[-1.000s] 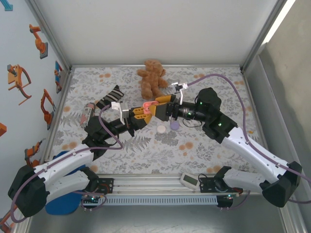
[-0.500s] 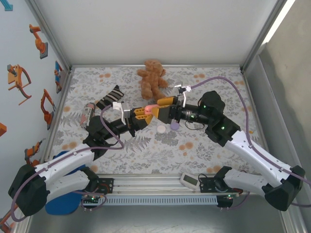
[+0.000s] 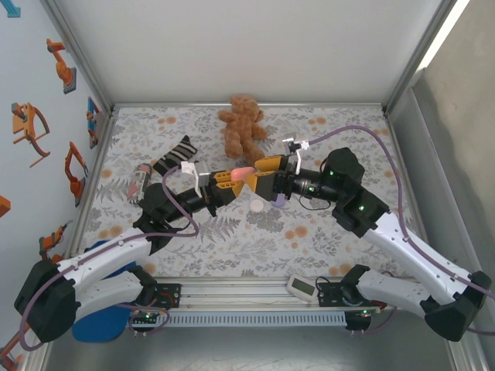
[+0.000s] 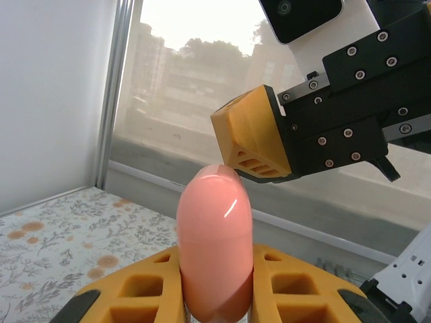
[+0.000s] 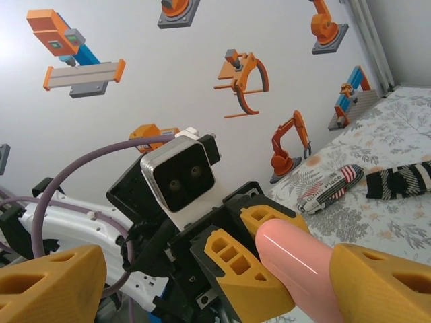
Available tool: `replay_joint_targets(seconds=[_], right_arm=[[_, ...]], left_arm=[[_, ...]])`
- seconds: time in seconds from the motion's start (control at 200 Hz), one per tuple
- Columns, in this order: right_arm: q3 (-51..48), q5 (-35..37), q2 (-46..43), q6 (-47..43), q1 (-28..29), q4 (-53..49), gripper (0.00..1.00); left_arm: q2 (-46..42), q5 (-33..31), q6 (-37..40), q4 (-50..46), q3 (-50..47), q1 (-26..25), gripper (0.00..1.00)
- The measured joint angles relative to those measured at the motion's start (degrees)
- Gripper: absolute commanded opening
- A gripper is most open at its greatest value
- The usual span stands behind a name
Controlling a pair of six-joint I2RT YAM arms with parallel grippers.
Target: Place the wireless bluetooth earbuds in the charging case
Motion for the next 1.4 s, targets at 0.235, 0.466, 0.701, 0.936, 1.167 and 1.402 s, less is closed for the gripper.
replay_joint_targets(seconds=[0.235, 0.466, 0.701, 0.936, 1.167, 1.402], right_arm=[[-0.02, 4.02, -2.4, -3.06, 0.0, -4.04, 0.84], [-1.31, 7.28, -4.96, -7.52, 0.0, -8.15, 0.81], [-3.02, 9.94, -5.75, -10.93, 0.0, -12.59, 0.79], [-5.66, 12.04, -7.87, -11.54, 0.0, -14.88, 0.81], [-6.64, 14.6, -10.93, -11.74, 0.0, -15.89, 0.9], [-7.23, 15.98, -11.98, -11.72, 0.0, -16.92, 0.9]], left_arm=[[-0.72, -0.02, -0.02, -1.27, -0.02, 0.0, 0.0], [-3.69, 0.0, -0.04, -3.93, -0.68, 0.0, 0.0], [-7.76, -1.09, -0.09, -12.55, -0.87, 0.0, 0.0], [-9.97, -5.29, -1.6, -23.19, -1.66, 0.0, 0.0], [-9.97, -10.93, -4.24, -32.11, -3.82, 0.0, 0.0], [-9.84, -15.56, -6.8, -36.89, -5.29, 0.0, 0.0]])
